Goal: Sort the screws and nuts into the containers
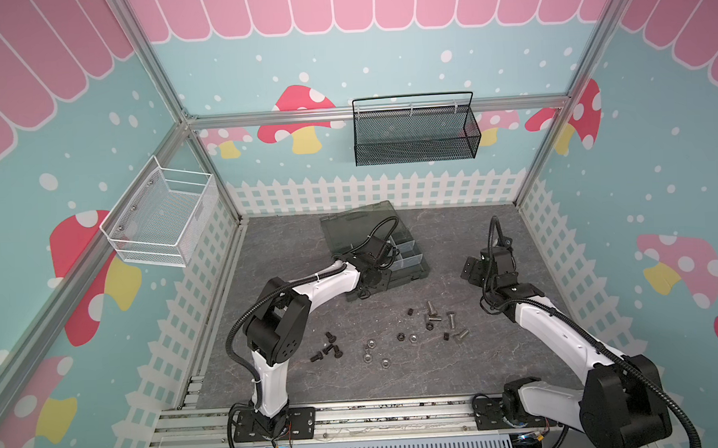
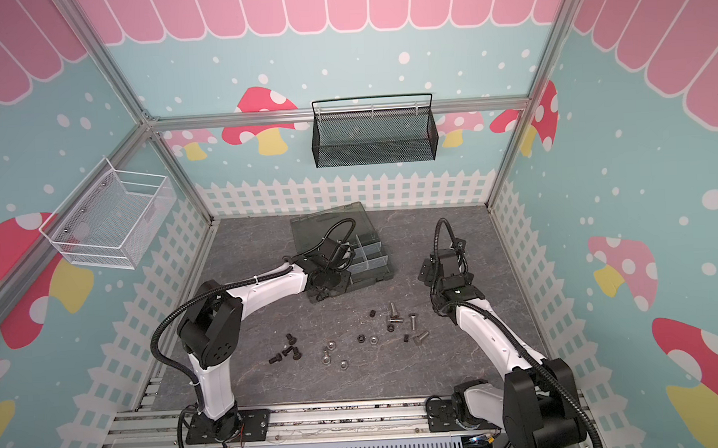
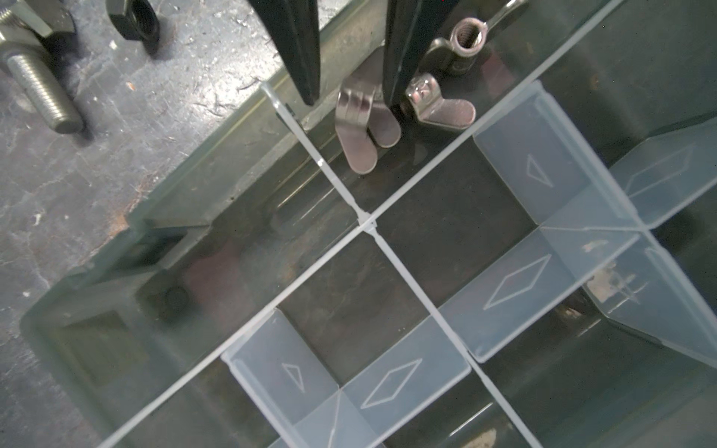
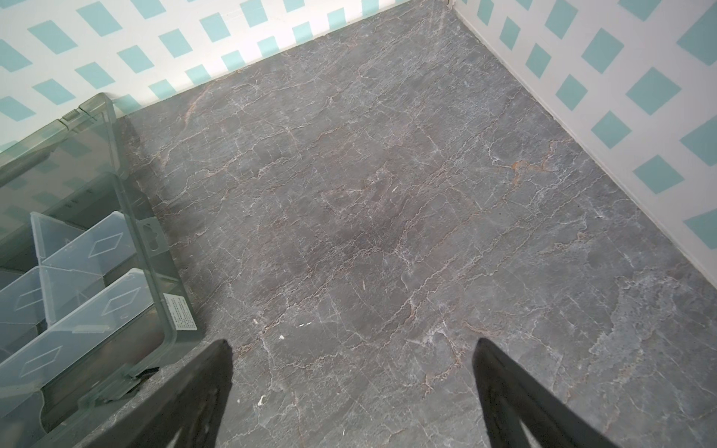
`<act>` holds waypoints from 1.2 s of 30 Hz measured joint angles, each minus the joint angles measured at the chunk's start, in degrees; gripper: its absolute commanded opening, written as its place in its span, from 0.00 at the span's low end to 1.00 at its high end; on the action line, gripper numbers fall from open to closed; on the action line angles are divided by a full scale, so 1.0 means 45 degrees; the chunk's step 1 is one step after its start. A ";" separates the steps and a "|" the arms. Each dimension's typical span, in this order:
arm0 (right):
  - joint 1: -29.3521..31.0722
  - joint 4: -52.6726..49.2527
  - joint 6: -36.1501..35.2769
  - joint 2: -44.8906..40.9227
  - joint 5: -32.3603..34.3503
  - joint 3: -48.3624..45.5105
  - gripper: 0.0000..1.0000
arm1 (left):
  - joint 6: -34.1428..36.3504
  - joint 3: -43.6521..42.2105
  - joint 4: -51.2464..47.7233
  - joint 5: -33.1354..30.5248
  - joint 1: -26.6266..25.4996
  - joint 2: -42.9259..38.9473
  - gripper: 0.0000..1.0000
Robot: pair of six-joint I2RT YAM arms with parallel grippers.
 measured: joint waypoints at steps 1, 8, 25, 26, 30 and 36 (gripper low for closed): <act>0.0000 -0.0005 -0.0005 0.0000 -0.0029 0.0000 0.98 | -0.0024 0.0000 0.0015 0.0005 0.0005 0.0000 0.37; 0.0000 -0.0010 -0.0078 0.0000 -0.0379 0.0000 1.00 | -0.0214 -0.0452 0.0243 0.0146 0.0015 -0.0321 0.42; 0.1010 -0.2705 -0.0364 -0.0699 -0.2302 -0.0044 0.68 | -0.1545 -0.4935 0.2628 -0.0544 0.0015 -0.5192 0.61; 0.1195 -0.2948 -0.0306 -0.0685 -0.2433 -0.0068 0.66 | -0.1656 -0.5391 0.2909 -0.0665 0.0019 -0.5493 0.63; 0.1821 -0.3478 0.0010 -0.0563 -0.3138 -0.0418 0.60 | -0.2074 -0.6921 0.3929 -0.1073 0.0019 -0.6586 0.74; 0.2317 -0.3968 0.0238 -0.0126 -0.4031 -0.0986 0.53 | -0.2701 -0.8544 0.5382 -0.1404 0.0019 -0.8286 0.88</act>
